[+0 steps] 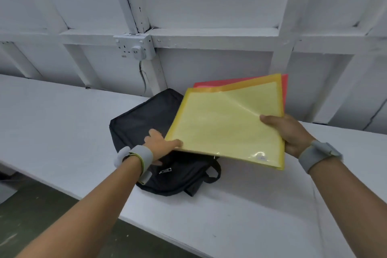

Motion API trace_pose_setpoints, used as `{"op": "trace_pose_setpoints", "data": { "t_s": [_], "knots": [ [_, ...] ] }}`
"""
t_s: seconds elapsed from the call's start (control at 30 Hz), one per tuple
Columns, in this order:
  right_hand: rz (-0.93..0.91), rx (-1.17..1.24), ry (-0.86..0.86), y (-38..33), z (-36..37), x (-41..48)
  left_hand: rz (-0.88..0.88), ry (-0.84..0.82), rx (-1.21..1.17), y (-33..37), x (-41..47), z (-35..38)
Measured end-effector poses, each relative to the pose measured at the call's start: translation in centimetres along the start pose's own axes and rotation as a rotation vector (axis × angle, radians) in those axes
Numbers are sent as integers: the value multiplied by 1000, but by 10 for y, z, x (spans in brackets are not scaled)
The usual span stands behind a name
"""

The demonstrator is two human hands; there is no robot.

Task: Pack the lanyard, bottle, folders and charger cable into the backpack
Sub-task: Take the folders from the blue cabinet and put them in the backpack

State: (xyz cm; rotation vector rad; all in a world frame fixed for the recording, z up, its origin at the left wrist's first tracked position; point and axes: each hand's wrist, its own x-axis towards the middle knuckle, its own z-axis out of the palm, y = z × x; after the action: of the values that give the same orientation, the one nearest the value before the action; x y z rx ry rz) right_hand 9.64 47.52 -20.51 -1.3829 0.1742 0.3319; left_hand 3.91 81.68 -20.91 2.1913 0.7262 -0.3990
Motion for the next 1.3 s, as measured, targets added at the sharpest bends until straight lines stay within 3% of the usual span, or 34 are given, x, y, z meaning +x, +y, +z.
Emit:
{"op": "trace_pose_setpoints", "data": {
  "t_s": [0.07, 0.13, 0.23, 0.4, 0.8, 1.13, 1.3],
  "knots": [
    [36, 74, 72, 4, -23, -7, 26, -143, 65, 3, -18, 22],
    [70, 143, 114, 10, -43, -14, 80, -281, 337, 5, -33, 45],
    [104, 238, 161, 19, -63, -24, 265, -118, 666, 14, -33, 77],
    [154, 352, 193, 23, -66, -32, 381, 194, 422, 54, -31, 96],
    [180, 388, 200, 34, -127, -51, 447, 285, 124, 95, -28, 102],
    [202, 237, 176, 41, -169, -64, 460, 373, 228, 112, -8, 81],
    [178, 142, 136, 38, -155, -56, 559, 347, 378, 121, -11, 91]
  ]
}}
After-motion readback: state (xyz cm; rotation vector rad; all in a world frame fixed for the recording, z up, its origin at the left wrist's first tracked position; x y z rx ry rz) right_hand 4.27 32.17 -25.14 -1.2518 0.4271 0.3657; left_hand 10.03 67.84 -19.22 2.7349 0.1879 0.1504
